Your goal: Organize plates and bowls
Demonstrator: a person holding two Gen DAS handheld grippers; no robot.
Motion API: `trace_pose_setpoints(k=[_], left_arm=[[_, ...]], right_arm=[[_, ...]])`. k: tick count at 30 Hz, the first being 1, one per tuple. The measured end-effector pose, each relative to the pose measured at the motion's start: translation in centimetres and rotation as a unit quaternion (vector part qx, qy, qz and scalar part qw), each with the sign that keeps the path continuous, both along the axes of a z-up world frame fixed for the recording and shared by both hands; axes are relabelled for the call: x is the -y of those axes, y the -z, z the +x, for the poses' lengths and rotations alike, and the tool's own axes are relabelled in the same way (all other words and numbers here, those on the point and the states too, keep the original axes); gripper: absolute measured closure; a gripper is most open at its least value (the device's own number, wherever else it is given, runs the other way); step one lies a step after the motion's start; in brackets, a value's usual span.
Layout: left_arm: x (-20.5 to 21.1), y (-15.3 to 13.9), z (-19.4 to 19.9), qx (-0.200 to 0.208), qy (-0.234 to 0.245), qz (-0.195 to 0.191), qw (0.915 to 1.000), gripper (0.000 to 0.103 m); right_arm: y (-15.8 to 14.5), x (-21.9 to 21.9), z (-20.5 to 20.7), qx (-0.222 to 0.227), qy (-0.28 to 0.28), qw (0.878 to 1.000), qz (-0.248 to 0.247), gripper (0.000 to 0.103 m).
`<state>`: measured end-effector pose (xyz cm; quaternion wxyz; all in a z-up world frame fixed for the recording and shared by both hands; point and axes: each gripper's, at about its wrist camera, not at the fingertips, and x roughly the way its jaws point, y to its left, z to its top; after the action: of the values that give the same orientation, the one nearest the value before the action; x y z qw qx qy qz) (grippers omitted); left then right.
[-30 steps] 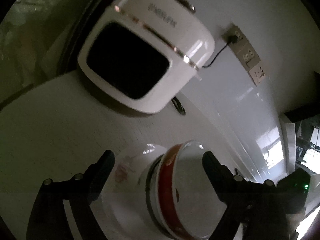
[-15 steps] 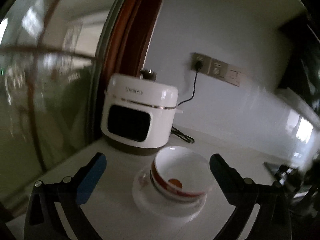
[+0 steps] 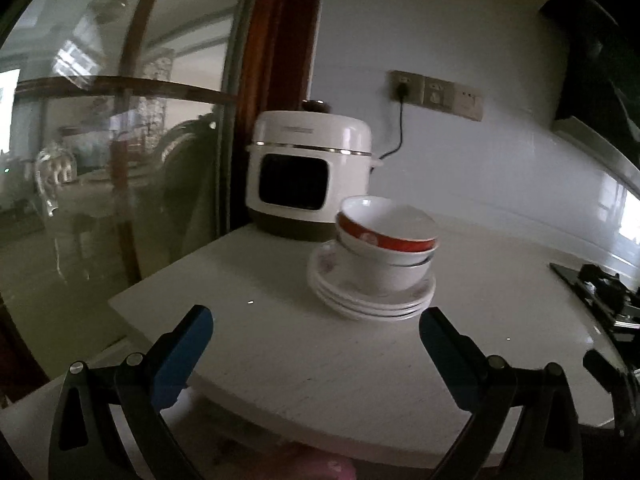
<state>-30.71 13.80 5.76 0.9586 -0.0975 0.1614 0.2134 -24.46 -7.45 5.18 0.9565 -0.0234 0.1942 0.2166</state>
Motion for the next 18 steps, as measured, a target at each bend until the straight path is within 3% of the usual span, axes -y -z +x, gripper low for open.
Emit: trace_pose_setpoints(k=[9, 18], left_arm=[[0.2, 0.9, -0.3, -0.006, 0.004, 0.028, 0.9996, 0.000], [0.9, 1.7, -0.1, -0.015, 0.017, 0.025, 0.9994, 0.000]], right_arm=[[1.1, -0.8, -2.6, 0.044, -0.007, 0.999, 0.018, 0.000], [1.4, -0.8, -2.4, 0.034, -0.003, 0.999, 0.024, 0.000]])
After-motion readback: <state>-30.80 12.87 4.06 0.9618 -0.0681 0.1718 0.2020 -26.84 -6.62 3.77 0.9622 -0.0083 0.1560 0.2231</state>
